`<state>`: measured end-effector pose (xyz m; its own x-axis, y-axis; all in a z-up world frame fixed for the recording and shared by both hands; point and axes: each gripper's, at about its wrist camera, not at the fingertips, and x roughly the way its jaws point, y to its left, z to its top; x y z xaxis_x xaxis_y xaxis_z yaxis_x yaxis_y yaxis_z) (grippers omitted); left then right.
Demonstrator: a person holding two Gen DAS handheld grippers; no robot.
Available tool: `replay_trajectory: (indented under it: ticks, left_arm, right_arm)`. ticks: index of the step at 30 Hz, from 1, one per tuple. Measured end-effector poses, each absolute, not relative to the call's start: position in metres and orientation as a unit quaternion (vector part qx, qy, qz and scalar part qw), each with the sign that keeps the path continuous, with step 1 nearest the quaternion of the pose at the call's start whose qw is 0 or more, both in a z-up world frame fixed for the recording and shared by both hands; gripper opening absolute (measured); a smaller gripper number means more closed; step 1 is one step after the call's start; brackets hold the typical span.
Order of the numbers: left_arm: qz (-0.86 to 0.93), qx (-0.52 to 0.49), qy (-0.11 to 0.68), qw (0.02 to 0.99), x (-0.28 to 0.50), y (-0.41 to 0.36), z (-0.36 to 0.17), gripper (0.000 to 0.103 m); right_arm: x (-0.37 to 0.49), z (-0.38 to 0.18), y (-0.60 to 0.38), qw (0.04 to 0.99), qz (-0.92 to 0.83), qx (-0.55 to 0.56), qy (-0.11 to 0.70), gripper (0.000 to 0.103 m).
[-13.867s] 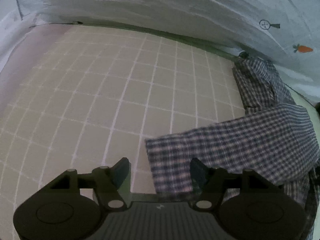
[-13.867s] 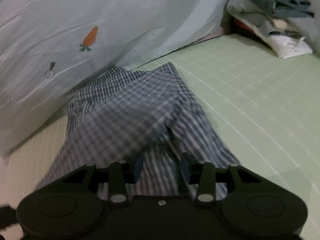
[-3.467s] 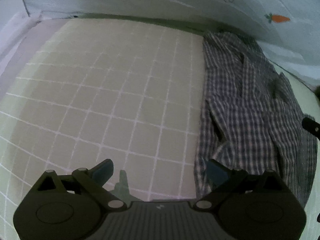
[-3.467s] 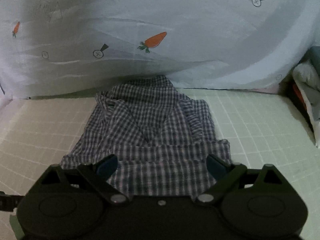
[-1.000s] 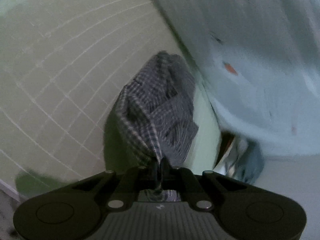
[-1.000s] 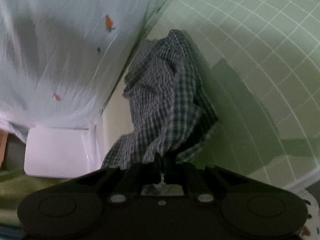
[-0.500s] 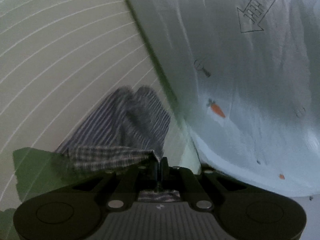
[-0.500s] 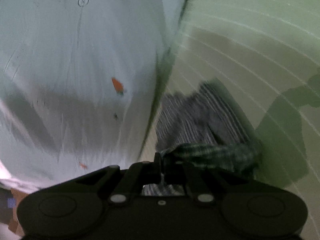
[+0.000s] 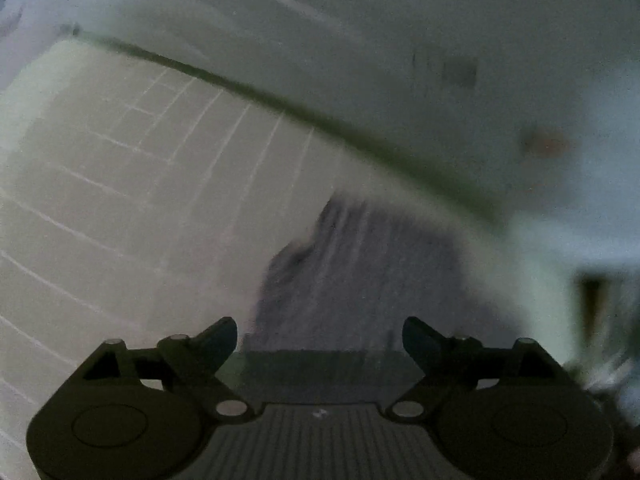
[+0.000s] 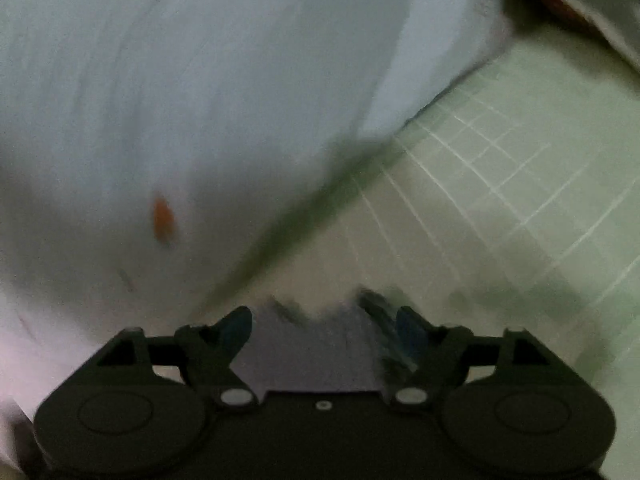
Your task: Fold clothes
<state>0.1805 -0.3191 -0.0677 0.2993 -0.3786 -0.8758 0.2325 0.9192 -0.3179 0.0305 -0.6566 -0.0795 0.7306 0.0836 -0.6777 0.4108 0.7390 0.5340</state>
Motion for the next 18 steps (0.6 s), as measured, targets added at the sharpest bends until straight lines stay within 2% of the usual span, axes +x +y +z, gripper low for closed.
replay_trajectory:
  ticks: [3, 10, 18]
  left_arm:
    - [-0.203, 0.024, 0.559, 0.803, 0.155, -0.323, -0.088, 0.091]
    - [-0.202, -0.011, 0.575, 0.792, 0.154, -0.321, -0.102, 0.096]
    - [-0.204, 0.015, 0.578, 0.79, 0.174, -0.347, -0.12, 0.103]
  right_arm:
    - [0.02, -0.096, -0.631, 0.866, -0.07, 0.299, 0.394, 0.086]
    - [0.03, -0.115, -0.604, 0.876, -0.075, 0.208, 0.428, 0.094]
    - [0.066, -0.134, -0.614, 0.858, -0.072, 0.224, 0.456, 0.099]
